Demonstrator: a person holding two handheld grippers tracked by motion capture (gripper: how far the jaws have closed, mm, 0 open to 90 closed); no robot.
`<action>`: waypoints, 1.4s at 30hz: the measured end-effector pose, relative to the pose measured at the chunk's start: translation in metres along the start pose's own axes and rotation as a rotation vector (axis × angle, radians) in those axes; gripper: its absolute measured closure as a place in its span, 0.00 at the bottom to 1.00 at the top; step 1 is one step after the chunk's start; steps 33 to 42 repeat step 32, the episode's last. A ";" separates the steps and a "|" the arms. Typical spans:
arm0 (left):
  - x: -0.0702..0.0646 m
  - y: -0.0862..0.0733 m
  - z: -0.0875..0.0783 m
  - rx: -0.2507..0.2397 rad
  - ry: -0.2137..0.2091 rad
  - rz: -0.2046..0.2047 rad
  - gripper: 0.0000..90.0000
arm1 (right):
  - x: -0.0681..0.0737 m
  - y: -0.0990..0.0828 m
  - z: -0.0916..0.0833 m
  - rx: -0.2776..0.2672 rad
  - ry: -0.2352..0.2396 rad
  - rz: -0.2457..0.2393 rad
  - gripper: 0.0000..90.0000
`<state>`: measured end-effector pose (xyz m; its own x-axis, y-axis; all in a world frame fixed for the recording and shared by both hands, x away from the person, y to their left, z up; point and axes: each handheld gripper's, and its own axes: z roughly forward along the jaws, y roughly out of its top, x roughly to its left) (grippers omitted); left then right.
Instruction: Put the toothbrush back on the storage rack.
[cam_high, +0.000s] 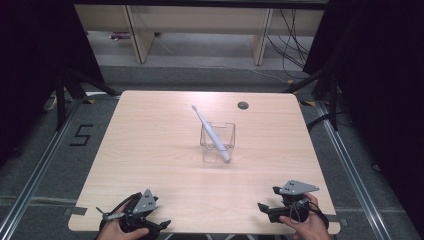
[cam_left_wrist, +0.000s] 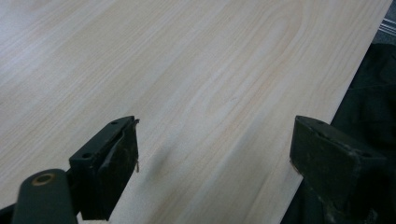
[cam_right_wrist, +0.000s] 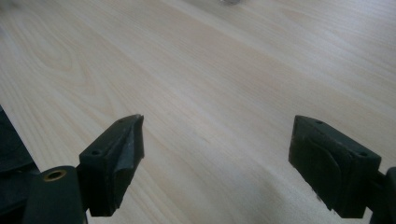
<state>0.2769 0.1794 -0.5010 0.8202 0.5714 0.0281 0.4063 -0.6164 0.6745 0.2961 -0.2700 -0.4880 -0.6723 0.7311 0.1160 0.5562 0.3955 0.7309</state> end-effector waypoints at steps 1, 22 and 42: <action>0.000 0.000 0.000 0.000 0.000 0.000 0.16 | 0.000 0.000 0.000 0.000 0.000 0.000 0.21; 0.000 0.000 0.001 0.001 -0.006 -0.001 0.16 | 0.004 -0.007 -0.002 -0.012 0.003 0.021 0.20; 0.000 0.000 0.000 -0.003 0.001 -0.003 0.16 | -0.001 -0.006 -0.003 -0.020 -0.013 -0.021 0.20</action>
